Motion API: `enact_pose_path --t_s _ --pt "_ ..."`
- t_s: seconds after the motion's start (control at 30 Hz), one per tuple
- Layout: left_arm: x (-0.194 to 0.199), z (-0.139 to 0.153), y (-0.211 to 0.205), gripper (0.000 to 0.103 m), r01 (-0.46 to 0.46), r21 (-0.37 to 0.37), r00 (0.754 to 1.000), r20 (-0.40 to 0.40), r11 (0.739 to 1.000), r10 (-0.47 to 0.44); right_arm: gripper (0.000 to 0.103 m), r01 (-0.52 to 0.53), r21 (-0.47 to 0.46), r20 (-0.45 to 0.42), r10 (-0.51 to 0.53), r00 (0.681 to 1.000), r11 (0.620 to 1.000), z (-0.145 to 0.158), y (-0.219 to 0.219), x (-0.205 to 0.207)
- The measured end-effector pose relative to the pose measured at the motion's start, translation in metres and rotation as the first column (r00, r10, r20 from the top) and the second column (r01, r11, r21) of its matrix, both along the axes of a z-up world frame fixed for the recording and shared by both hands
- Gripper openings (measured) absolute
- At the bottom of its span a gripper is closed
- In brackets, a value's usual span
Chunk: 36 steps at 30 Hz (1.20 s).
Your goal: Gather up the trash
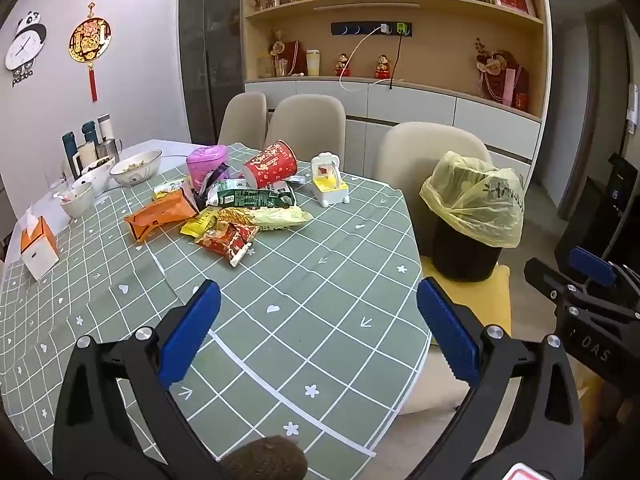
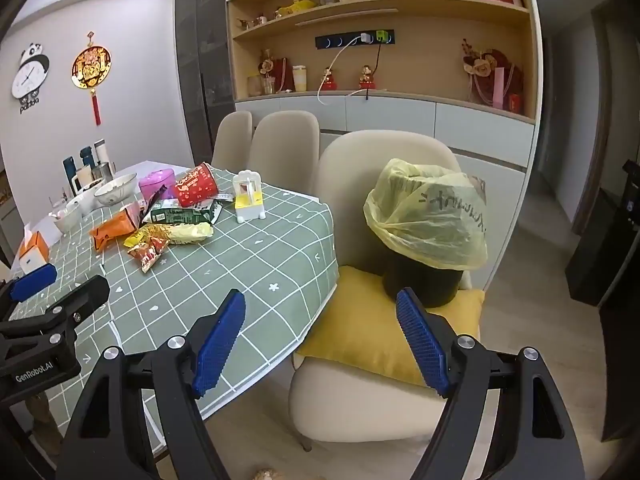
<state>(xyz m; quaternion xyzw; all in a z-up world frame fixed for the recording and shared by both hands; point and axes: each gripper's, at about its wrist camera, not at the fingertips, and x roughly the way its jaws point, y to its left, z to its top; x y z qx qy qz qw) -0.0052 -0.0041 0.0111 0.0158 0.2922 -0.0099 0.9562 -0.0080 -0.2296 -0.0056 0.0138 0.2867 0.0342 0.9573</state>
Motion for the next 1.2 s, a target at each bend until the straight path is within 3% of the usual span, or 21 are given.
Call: enact_pose_path --t_s 1.2 --pt "-0.0069 0.0037 0.0040 0.094 0.012 -0.003 1.000 0.012 1.000 -0.012 0.074 0.007 0.007 0.018 -0.007 1.000 1.000 0.0041 0.0021 -0.0063"
